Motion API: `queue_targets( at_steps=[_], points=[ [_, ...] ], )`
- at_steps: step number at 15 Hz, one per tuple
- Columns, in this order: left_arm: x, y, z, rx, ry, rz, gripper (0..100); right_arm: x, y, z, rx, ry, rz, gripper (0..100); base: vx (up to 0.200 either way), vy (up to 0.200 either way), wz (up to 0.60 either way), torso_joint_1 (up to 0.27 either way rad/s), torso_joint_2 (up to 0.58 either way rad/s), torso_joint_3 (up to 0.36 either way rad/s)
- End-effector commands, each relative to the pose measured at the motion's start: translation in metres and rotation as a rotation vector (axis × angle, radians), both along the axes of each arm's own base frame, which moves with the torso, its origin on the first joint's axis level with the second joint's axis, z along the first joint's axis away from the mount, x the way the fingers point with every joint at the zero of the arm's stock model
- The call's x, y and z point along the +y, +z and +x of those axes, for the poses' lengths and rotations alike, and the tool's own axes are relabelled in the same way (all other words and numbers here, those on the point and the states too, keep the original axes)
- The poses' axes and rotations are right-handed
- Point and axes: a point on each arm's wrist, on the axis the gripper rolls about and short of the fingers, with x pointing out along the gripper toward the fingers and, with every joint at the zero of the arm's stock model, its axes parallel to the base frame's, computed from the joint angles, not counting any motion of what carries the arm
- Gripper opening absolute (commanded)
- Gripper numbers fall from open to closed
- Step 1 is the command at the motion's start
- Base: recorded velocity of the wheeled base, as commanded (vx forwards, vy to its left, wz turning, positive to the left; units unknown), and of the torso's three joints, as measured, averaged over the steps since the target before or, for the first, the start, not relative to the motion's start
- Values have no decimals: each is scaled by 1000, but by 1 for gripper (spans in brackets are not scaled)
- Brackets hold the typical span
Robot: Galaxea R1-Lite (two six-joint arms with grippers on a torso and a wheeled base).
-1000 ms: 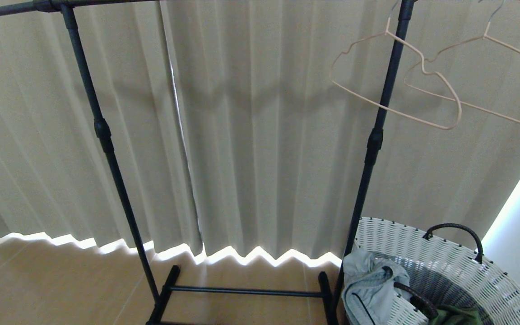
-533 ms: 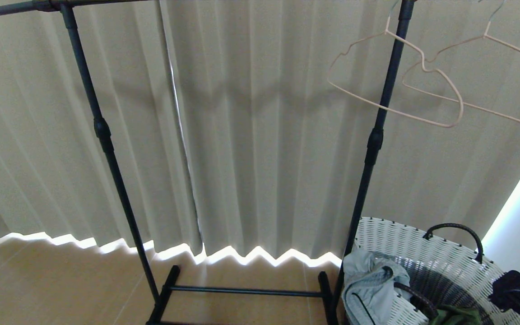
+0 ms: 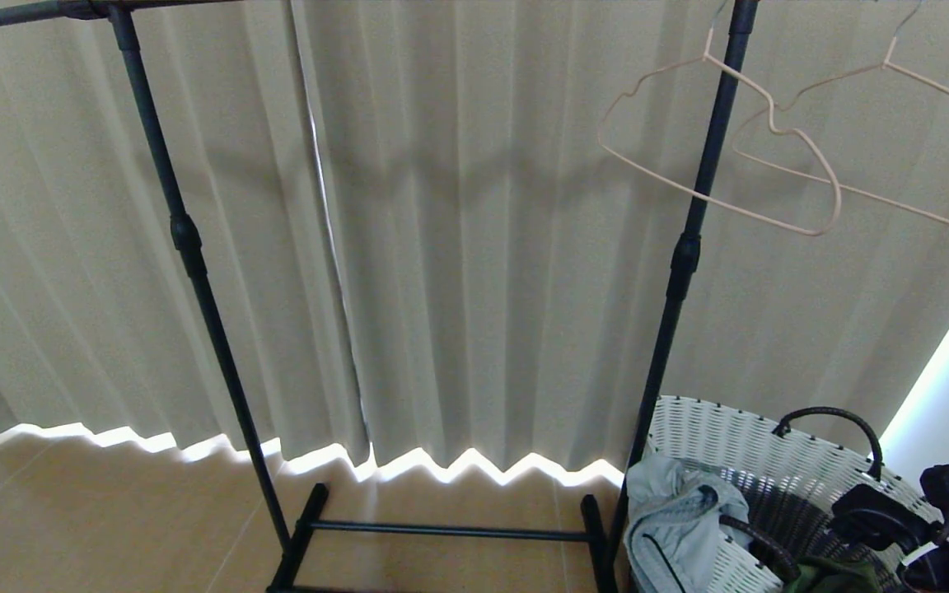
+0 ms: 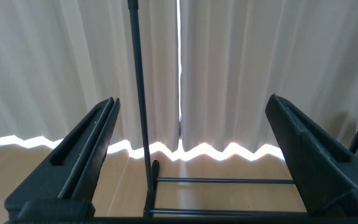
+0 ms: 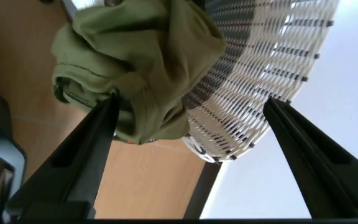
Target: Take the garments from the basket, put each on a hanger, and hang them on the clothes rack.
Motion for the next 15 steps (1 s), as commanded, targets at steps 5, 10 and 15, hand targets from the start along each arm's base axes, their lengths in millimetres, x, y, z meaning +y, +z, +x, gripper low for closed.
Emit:
queue_targets(
  at_steps=[5, 10, 15],
  points=[
    [0, 0, 0, 0, 0, 0, 100, -12, -12, 13, 8, -20, -23, 0, 0, 0, 0, 0, 0, 0],
    [0, 0, 0, 0, 0, 0, 100, -11, 4, 5, -108, -20, -32, 0, 0, 0, 0, 0, 0, 0],
    [0, 0, 0, 0, -1, 0, 100, -5, 72, -48, -550, -15, -60, 0, 0, 0, 0, 0, 0, 0]
  ],
)
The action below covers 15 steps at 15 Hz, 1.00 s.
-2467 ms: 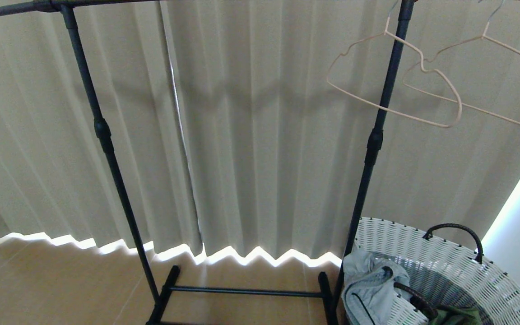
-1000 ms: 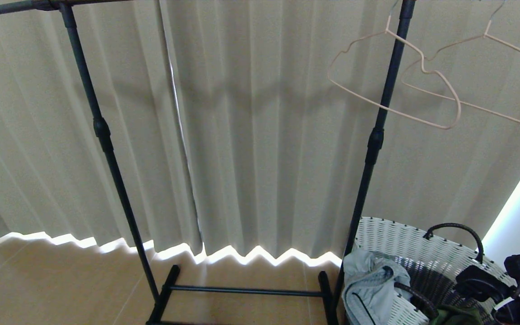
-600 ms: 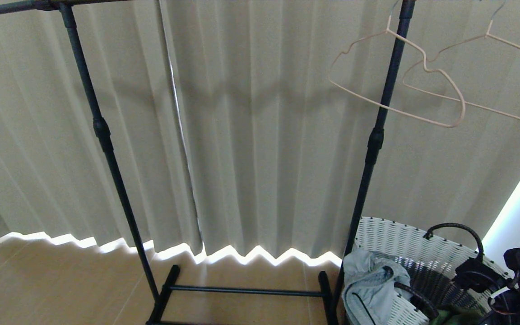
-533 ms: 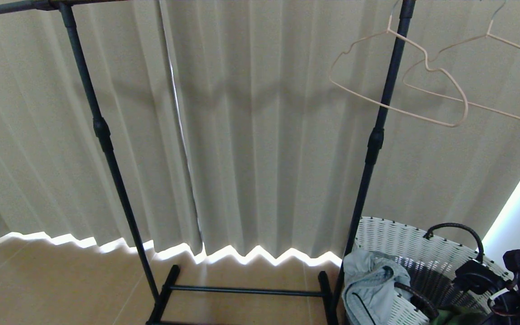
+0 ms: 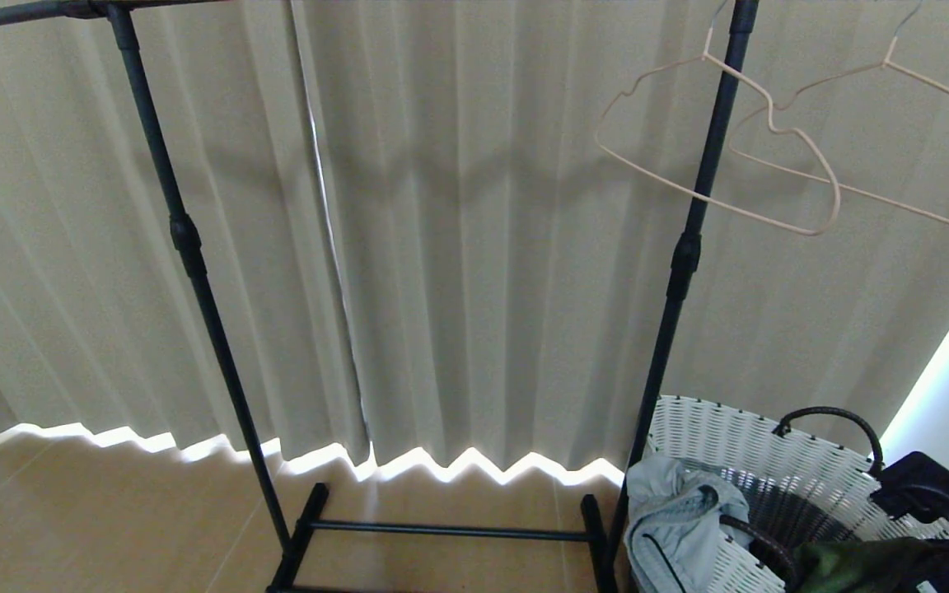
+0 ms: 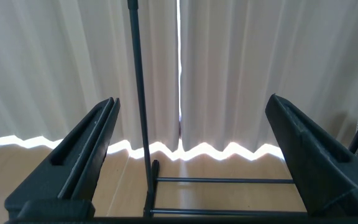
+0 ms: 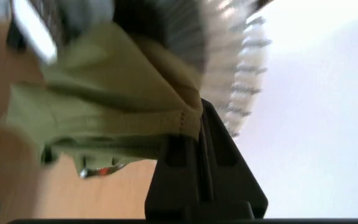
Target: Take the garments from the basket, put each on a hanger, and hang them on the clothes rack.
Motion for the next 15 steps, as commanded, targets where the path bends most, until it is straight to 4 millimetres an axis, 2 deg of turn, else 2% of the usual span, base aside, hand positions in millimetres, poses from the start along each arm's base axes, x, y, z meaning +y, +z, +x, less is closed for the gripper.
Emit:
queue_targets(
  at_steps=[1, 4, 6, 9, 13, 15],
  points=[
    [0, 0, 0, 0, 0, 0, 100, 5, 52, -46, -364, 4, -32, 0, 0, 0, 0, 0, 0, 0],
    [0, 0, 0, 0, -2, 2, 100, 8, 69, -80, -521, 4, -53, 0, 0, 0, 0, 0, 0, 0],
    [0, 0, 0, 0, -2, 2, 100, 9, 70, -92, -564, 21, -101, 0, 0, 0, 0, 0, 0, 0],
    [0, 0, 0, 0, -2, 2, 100, 10, 60, -102, -576, 24, -116, 0, 0, 0, 0, 0, 0, 0],
    [0, 0, 0, 0, -2, 2, 100, 10, 60, -103, -581, 27, -115, 0, 0, 0, 0, 0, 0, 0],
    [0, 0, 0, 0, -1, 3, 100, 10, 61, -103, -587, 31, -113, 0, 0, 0, -600, 2, 0, 2]
  ],
)
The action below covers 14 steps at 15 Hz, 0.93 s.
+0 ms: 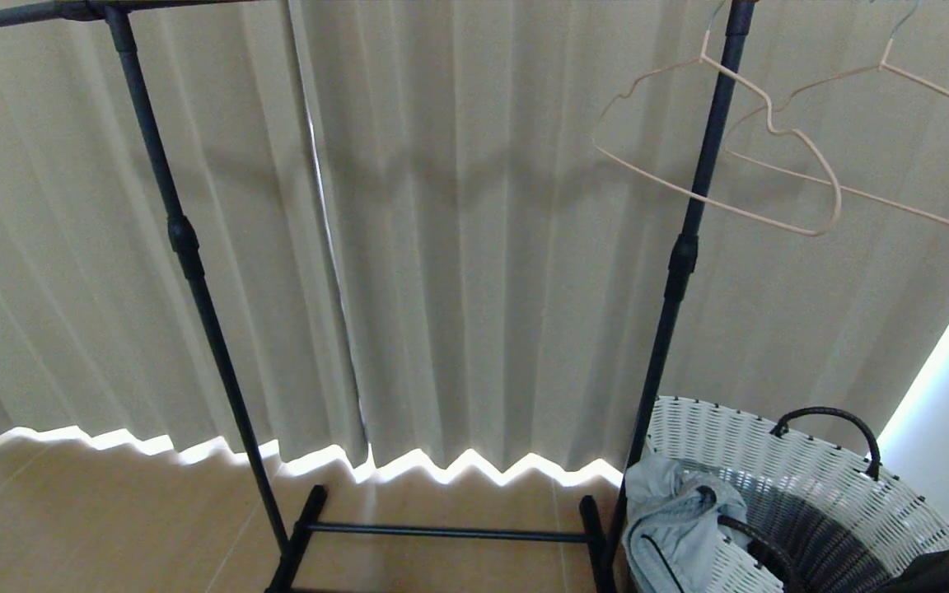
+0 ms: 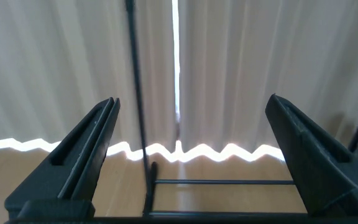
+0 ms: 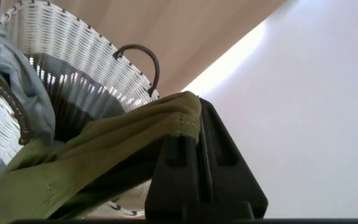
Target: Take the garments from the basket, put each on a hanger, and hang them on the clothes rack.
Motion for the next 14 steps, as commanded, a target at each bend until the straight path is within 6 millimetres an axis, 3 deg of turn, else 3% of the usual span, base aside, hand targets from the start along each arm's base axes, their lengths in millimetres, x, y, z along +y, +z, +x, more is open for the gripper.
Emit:
queue_targets(
  at_steps=[1, 7, 10, 14],
  points=[
    [0, 0, 0, 1, 0, 0, 100, 0, 2, -1, -10, -1, -1, 0, 0, 0, -600, 2, 2, 2],
    [0, 0, 0, 1, 0, 2, 100, 0, -1, 1, 6, 9, 7, 0, 0, 0, -100, 1, 0, 0],
    [0, 0, 0, 1, 0, 2, 100, 2, 0, 3, -16, 102, 103, 0, 0, 0, 0, 0, 0, 0],
    [0, 0, 0, 1, 0, 2, 100, 5, 0, 6, -38, 185, 281, 0, -200, 0, 0, 6, 2, -4]
  ],
)
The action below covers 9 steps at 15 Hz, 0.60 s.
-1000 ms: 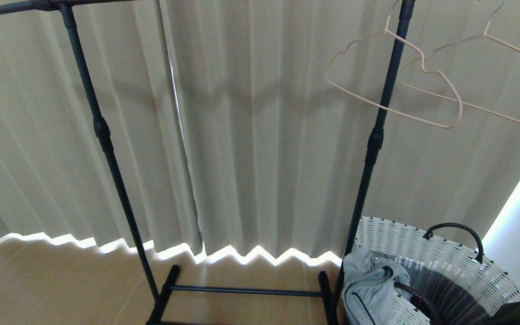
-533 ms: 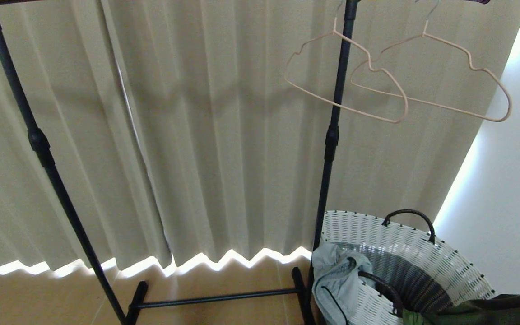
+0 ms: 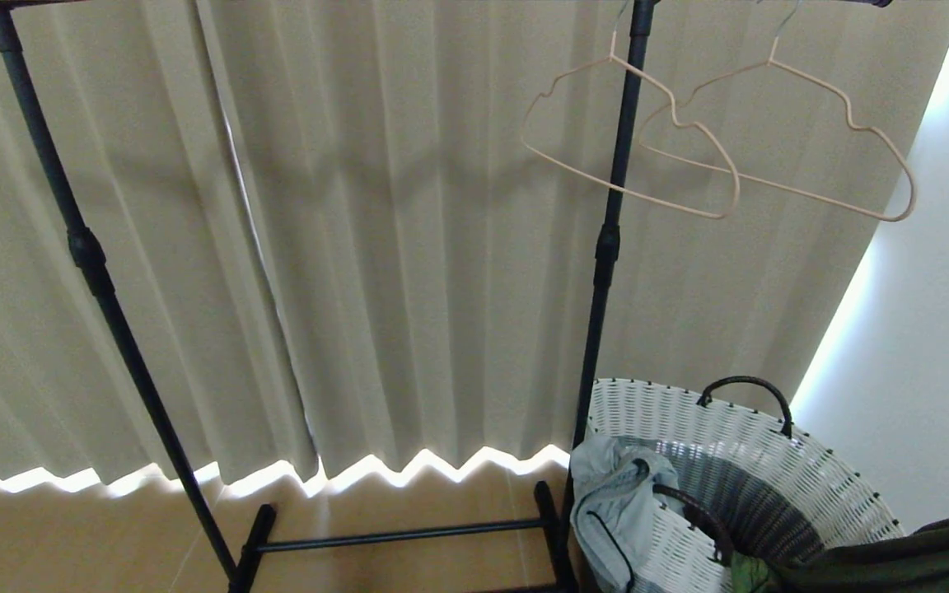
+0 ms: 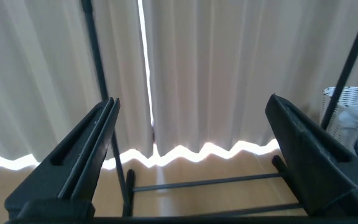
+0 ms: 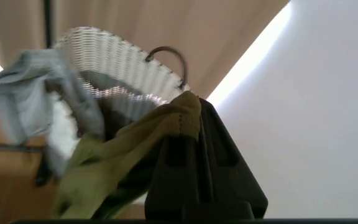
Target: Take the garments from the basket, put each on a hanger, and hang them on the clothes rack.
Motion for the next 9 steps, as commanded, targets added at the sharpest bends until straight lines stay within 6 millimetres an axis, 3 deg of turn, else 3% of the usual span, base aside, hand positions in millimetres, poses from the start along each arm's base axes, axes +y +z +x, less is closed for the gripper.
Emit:
queue_targets(
  at_steps=[1, 7, 9],
  points=[
    [0, 0, 0, -1, 0, 1, 100, 0, 0, 2, 13, 1, 6, 0, -200, 0, 0, 7, -2, -7],
    [0, 0, 0, -1, -1, 3, 100, 0, -1, 5, 30, -1, 8, 0, -200, 0, 0, -1, 2, 2],
    [0, 0, 0, -1, -1, 3, 100, -1, -2, 6, 40, -1, 8, 0, 0, 0, 0, 0, 0, 0]
  ],
)
